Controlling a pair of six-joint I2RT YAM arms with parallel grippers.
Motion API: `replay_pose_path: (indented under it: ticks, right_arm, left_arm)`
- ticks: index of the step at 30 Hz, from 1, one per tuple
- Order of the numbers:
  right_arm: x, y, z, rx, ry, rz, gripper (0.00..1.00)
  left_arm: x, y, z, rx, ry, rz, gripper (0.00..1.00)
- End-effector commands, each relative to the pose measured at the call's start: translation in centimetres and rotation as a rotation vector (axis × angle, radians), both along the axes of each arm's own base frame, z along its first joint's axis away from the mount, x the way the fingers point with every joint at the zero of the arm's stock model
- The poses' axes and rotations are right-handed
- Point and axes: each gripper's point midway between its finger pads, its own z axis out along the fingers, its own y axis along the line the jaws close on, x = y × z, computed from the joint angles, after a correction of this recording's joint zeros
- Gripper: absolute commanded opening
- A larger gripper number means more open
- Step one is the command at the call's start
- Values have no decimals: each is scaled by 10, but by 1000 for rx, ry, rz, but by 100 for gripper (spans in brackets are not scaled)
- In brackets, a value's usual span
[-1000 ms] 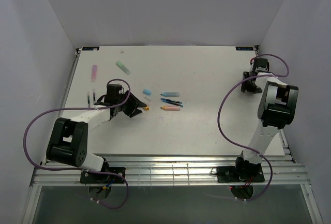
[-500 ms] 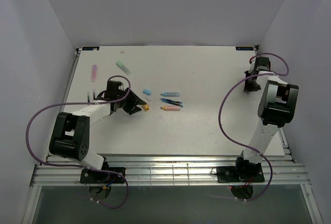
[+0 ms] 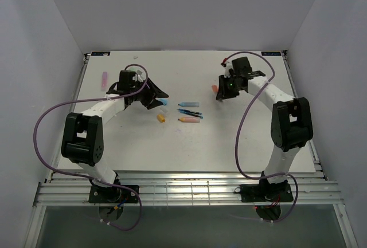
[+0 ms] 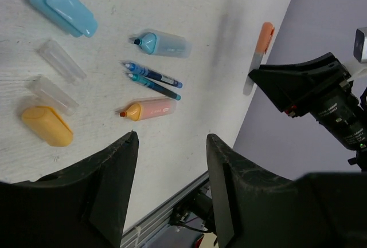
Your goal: Open the pen caps
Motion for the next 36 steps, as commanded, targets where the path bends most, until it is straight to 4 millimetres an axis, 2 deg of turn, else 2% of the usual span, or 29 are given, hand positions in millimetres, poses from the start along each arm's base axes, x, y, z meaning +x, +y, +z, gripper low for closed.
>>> replay_pose_path:
  ticks: [1, 5, 9, 12, 15, 21, 26, 32, 36]
  right_arm:
    - [-41, 66, 22, 162, 63, 138, 8]
    - [-82, 120, 37, 218, 62, 287, 8]
    - [-106, 152, 51, 314, 73, 363, 8]
    - [-116, 171, 61, 354, 85, 417, 8]
    - [-120, 183, 67, 377, 87, 454, 8]
    - [-122, 196, 72, 427, 106, 475, 8]
    - [-126, 206, 72, 435, 115, 498, 8]
    - [-129, 213, 71, 435, 114, 513, 8]
    - [-129, 216, 71, 436, 111, 518, 8]
  left_arm:
    - [4, -8, 23, -54, -46, -61, 61]
    - [7, -11, 27, -74, -41, -59, 60]
    - [6, -13, 31, -84, -30, -38, 56]
    - [3, -14, 31, -91, -12, -14, 55]
    - [-3, -18, 28, -98, 1, -7, 55]
    - [-11, -30, 32, -116, -7, -13, 61]
    - [-16, -40, 29, -114, 7, -26, 61]
    - [-16, -45, 31, -117, 3, -38, 61]
    - [-18, -46, 25, -115, 22, -39, 59]
